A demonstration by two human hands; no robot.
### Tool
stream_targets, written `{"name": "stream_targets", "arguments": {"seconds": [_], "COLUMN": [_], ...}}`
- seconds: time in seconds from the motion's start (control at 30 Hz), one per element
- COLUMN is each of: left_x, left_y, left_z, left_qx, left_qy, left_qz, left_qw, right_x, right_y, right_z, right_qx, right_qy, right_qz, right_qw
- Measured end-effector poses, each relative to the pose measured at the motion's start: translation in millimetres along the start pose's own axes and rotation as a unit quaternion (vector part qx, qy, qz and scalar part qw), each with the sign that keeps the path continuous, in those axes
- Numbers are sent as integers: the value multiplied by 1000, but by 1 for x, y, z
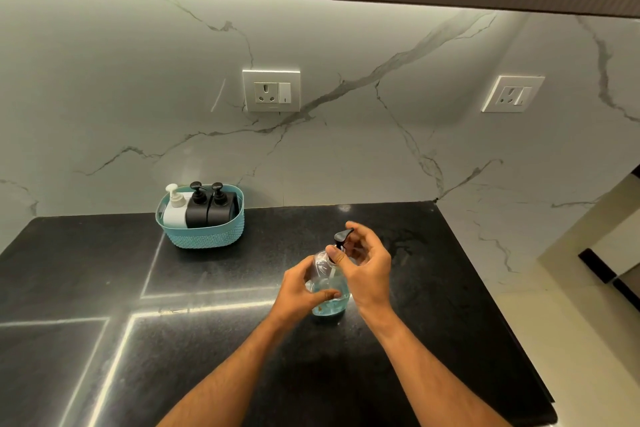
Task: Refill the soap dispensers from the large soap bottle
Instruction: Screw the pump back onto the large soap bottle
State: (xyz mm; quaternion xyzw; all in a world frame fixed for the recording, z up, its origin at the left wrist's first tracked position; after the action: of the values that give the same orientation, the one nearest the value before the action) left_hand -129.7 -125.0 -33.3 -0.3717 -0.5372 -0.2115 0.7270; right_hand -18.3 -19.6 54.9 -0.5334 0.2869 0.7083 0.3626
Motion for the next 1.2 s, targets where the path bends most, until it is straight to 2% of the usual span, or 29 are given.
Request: {"name": "stream_targets", "arguments": {"seconds": [0.47, 0.7, 0.93, 1.2], "left_x": [18, 26, 42, 56], "left_y": [16, 22, 23, 35], "left_z": [24, 49, 93, 156], "left_qx": [-20, -21, -11, -1], "left_qy": [3, -3, -3, -5], "left_qz": [-15, -33, -48, -51], "left_qw": [1000, 999, 999, 999], "right_x": [-10, 3, 50, 59], "right_y": [-23, -43, -65, -59], "right_z": [21, 46, 88, 148], "right_qx": [27, -45, -128, -124], "right_qy": [-23, -31, 69, 49], "right_qz": [-5, -35, -117, -132], "right_qw": [999, 998, 983, 982]}}
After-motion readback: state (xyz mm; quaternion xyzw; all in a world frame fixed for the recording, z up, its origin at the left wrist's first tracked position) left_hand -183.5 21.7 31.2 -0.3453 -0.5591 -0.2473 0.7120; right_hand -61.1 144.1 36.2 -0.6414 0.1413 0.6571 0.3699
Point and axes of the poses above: each hand's wrist, its own z-axis towards the middle knuckle, its own y-axis out of the palm, x = y × z, the point moved 10 cm from there along z, towards the middle knuckle, and after that the axes turned 4 degrees about z, right-handed, at the moved point
